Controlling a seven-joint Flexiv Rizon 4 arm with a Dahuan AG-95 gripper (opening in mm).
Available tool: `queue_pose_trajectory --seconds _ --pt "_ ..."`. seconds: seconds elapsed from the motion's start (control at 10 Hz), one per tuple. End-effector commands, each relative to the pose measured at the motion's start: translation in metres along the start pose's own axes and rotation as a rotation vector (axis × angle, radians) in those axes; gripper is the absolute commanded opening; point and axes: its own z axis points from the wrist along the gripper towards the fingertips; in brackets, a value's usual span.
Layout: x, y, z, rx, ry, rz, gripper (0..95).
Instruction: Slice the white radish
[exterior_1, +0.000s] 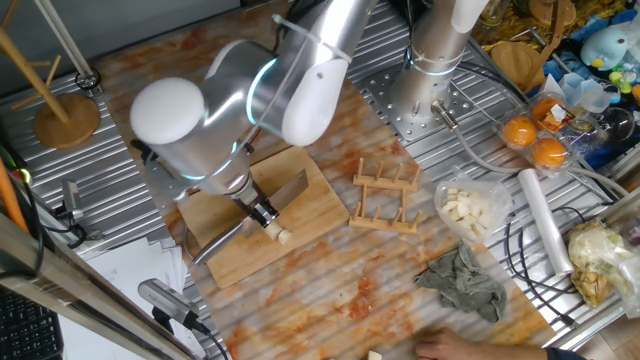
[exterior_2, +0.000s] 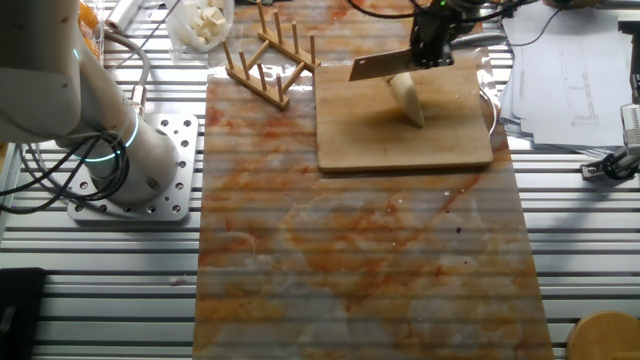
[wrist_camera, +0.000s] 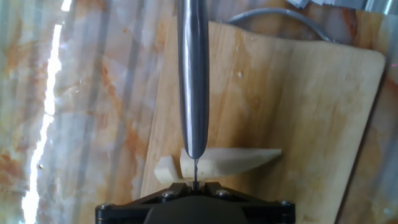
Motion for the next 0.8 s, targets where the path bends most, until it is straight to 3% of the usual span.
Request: queue_pose_trajectory --seconds 0.1,0.4,0.8 --pt "-0.002 0.0 0.006 -0.006 0.002 0.001 0.0" --pt "0.002 0.0 0.015 -0.003 0.004 -0.001 0.0" --pt "0.01 0.001 0.057 -0.003 -0.014 -0.003 0.0"
